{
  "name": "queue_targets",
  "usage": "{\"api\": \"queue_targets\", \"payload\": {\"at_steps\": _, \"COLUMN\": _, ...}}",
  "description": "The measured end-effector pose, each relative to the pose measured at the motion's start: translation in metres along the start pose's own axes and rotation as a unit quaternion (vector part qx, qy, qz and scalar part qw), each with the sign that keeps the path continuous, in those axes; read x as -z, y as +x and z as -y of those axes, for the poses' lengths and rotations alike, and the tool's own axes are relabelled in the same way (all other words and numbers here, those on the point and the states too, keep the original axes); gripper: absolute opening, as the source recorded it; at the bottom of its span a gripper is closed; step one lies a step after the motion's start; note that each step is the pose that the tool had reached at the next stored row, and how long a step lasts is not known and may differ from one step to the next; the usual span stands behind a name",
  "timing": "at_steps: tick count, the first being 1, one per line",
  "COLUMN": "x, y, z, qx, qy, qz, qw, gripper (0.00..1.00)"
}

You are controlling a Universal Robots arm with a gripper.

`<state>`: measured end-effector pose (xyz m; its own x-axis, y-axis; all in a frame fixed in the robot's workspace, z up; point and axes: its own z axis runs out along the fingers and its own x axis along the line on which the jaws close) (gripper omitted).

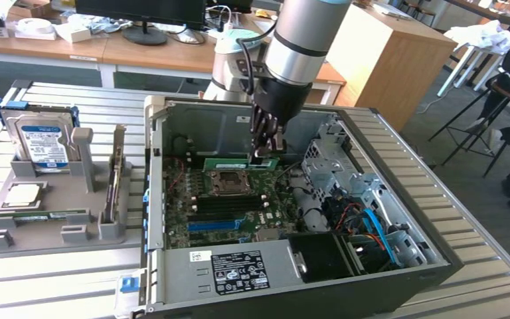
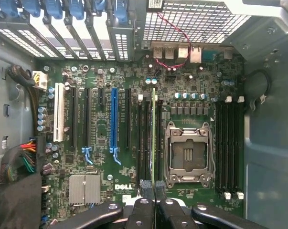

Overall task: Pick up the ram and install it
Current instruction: 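Insert the ram into the slot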

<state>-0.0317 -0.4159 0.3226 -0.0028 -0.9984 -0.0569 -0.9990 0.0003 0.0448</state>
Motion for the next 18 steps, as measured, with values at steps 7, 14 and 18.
{"api": "queue_targets", "payload": {"at_steps": 7, "x": -0.0039, "y": 0.0002, "z": 0.0001, "qx": 0.0, "qy": 0.0001, "qz": -0.0001, "qw": 1.0, "gripper": 0.12}}
{"api": "queue_targets", "payload": {"at_steps": 14, "x": -0.0055, "y": 0.0003, "z": 0.0002, "qx": 0.0, "qy": 0.0009, "qz": 0.0002, "qw": 1.0, "gripper": 0.12}}
{"api": "queue_targets", "payload": {"at_steps": 18, "x": -0.0094, "y": 0.0006, "z": 0.0004, "qx": 0.0, "qy": 0.003, "qz": 0.0, "qw": 1.0, "gripper": 0.12}}
